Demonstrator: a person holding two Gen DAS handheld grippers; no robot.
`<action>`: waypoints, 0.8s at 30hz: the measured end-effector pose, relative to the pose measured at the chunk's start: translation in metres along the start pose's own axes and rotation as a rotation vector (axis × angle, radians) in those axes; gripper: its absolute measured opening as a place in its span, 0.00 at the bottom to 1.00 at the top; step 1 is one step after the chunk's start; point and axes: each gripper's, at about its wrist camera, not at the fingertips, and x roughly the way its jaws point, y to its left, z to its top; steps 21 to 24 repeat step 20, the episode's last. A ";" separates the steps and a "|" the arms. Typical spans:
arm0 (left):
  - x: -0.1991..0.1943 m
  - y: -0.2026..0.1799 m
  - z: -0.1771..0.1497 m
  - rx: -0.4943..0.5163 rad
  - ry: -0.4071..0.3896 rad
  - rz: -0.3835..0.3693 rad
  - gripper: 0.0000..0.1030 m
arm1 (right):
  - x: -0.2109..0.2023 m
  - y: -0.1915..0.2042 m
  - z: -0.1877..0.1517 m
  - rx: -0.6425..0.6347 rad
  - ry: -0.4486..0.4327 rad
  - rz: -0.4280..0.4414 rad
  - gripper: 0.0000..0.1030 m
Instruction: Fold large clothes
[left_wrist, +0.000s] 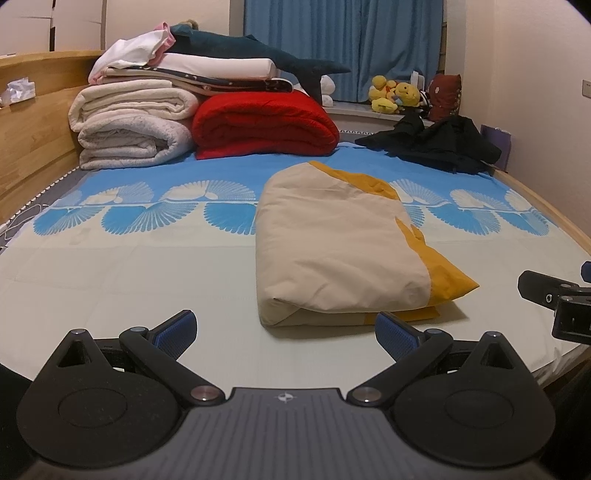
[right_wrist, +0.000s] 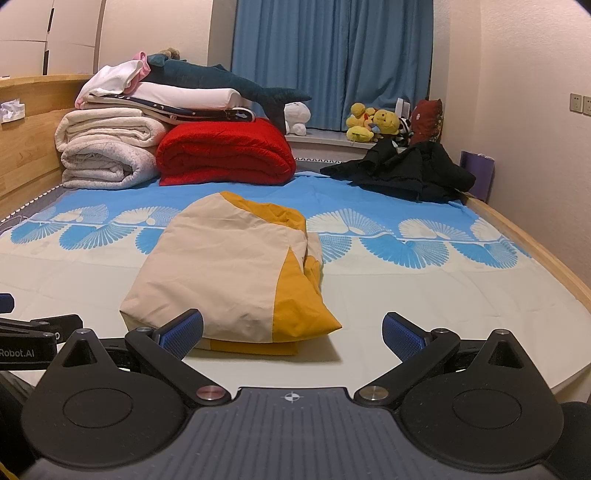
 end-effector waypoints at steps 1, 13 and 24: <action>0.000 0.000 0.000 0.001 -0.001 -0.001 1.00 | 0.000 0.000 0.000 0.000 0.001 0.000 0.99; 0.000 0.001 -0.001 0.009 -0.003 -0.010 1.00 | 0.000 0.002 0.000 0.000 0.000 -0.001 0.99; -0.001 0.001 -0.001 0.012 -0.006 -0.012 1.00 | 0.000 0.003 0.000 0.001 0.001 -0.002 0.99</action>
